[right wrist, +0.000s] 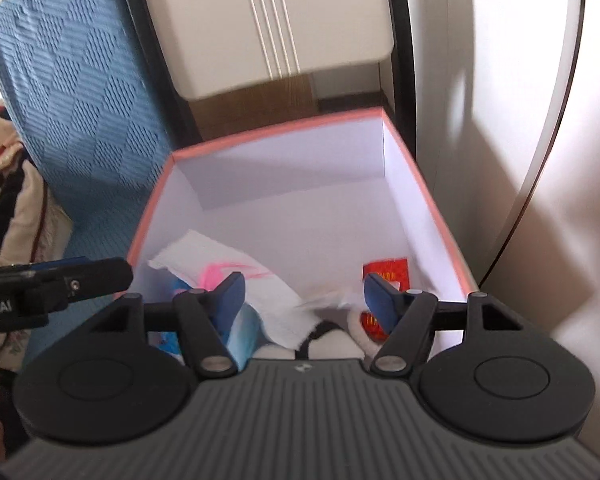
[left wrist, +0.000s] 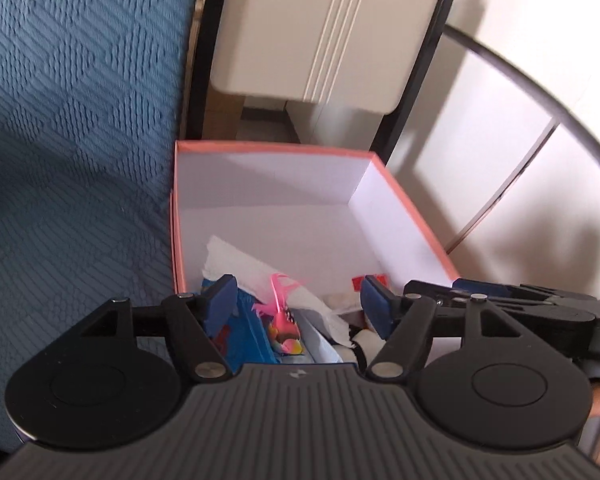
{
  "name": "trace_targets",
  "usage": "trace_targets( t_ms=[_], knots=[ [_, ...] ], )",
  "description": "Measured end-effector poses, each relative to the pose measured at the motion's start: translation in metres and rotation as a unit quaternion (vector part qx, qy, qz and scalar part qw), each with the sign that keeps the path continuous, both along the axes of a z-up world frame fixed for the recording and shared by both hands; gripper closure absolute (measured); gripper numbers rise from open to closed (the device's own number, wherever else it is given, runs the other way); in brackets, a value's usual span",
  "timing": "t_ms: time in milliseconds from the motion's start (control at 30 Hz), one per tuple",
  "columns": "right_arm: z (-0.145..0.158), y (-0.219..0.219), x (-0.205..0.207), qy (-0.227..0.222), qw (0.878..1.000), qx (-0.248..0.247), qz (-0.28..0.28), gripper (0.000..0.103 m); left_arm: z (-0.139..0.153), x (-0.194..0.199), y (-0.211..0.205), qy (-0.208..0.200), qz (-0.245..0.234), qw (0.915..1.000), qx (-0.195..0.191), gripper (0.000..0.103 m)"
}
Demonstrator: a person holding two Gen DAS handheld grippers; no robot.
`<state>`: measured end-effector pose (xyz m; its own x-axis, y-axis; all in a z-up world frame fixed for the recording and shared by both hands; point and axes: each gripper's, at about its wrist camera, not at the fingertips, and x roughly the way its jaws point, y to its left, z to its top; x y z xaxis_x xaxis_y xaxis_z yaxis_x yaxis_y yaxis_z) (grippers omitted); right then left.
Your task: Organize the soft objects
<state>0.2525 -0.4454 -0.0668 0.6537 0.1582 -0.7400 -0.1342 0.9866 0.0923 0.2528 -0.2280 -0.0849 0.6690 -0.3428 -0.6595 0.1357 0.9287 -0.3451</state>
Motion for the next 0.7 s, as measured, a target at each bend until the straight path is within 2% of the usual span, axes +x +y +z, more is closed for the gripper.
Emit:
trace_targets(
  t_ms=[333,700],
  knots=[
    [0.070,0.014,-0.047,-0.073,0.997,0.008,-0.007,0.035,0.063,-0.051,0.027,-0.074,0.009,0.9972,0.001,0.026],
    [0.102,0.034,-0.108,-0.101,0.995,0.004,0.002,0.035,0.104,-0.101,0.052,-0.117,0.019,0.9929,-0.008,0.026]
  ],
)
